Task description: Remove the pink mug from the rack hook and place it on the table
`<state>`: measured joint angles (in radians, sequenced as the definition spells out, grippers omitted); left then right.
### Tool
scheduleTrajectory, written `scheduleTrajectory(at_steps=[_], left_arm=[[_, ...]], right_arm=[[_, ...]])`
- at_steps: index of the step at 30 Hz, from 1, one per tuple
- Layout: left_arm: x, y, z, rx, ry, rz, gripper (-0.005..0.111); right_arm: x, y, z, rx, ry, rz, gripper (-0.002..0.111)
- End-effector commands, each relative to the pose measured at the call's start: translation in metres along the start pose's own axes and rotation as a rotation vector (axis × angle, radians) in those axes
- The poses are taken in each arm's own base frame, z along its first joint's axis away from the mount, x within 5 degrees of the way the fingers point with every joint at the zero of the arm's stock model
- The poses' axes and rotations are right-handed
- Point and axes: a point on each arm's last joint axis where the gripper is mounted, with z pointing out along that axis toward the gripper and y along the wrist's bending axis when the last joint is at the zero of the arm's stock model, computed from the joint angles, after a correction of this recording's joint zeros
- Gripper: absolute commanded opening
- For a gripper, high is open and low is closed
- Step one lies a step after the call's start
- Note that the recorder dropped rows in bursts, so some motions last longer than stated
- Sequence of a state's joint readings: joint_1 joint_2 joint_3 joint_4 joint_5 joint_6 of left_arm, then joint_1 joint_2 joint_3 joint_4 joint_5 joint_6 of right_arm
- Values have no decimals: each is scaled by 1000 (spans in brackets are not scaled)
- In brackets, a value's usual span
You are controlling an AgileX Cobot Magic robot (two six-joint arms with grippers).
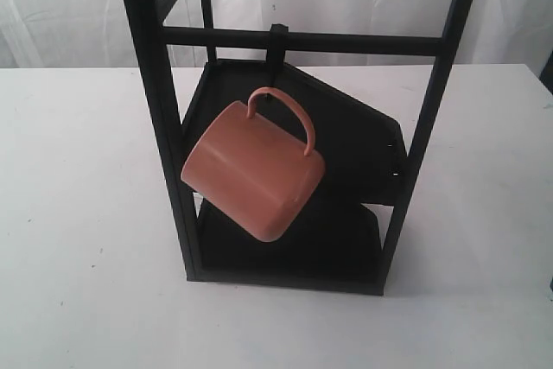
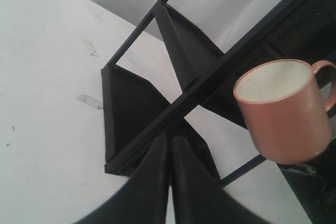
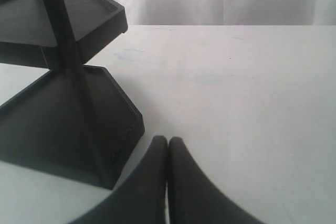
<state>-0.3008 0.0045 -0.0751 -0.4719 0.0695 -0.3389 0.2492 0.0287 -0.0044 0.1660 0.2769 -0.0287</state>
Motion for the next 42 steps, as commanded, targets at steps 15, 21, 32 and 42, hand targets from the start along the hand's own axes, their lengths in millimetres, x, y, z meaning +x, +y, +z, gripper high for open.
scheduleTrajectory(at_steps=[15,21,32,42], left_arm=[[-25,-73,-44,172,414,168,9],[-56,-92,-43,73,556,393,9],[-117,-103,18,-153,990,823,0],[-92,-79,72,-92,1212,785,0]], right_arm=[[0,-1,0,6,-11,0,0],[0,-1,0,6,-11,0,0],[0,-1,0,6,-11,0,0],[0,-1,0,6,-11,0,0]])
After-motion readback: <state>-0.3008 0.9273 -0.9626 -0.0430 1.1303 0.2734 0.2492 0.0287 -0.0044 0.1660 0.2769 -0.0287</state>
